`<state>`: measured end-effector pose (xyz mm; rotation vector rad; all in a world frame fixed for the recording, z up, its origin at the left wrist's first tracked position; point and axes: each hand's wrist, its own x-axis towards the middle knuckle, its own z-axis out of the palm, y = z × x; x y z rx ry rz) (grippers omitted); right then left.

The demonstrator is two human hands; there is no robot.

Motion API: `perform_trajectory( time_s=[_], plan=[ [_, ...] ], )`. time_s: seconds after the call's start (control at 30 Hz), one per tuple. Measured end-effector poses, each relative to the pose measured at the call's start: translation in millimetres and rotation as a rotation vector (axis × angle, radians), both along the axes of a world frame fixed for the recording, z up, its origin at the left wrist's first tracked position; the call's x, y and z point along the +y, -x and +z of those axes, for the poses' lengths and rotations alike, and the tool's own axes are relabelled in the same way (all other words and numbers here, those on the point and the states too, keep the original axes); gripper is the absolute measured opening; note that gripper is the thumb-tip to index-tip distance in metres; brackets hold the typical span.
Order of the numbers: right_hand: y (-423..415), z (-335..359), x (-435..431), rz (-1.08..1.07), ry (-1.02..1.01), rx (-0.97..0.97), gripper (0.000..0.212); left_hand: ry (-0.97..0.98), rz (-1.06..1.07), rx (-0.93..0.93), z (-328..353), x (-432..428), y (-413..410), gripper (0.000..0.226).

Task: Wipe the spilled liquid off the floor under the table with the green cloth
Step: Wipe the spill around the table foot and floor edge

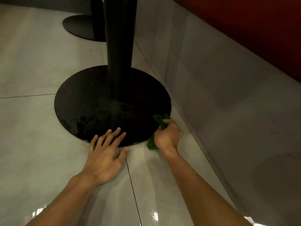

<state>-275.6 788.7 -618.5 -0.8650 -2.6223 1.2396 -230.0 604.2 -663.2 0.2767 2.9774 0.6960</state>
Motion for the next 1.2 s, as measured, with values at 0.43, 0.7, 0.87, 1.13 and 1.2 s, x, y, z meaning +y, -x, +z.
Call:
perform_trajectory(
  time_s=[0.43,0.7,0.87,1.13,1.2],
  plan=[
    [-62.0,18.8,32.2,0.208,0.226,-0.020,0.036,0.038,-0.049,-0.042,-0.6,-5.2,3.2,0.060],
    [-119.5,-4.4,124.6,0.579,-0.480,0.154,0.051,0.079,-0.245,-0.058,16.2,15.0,-80.2,0.073],
    [-153.5,-28.1,115.2,0.575,-0.376,0.233,0.051,0.067,-0.195,-0.089,6.2,16.6,-93.4,0.076],
    [-257.3,-14.3,144.0,0.791,-0.317,0.164,0.053,0.067,-0.201,-0.093,5.4,15.1,-94.3,0.079],
    [-270.7,-6.6,153.1,0.829,-0.322,0.131,0.042,0.059,-0.205,-0.081,2.6,15.1,-94.8,0.078]
  ],
)
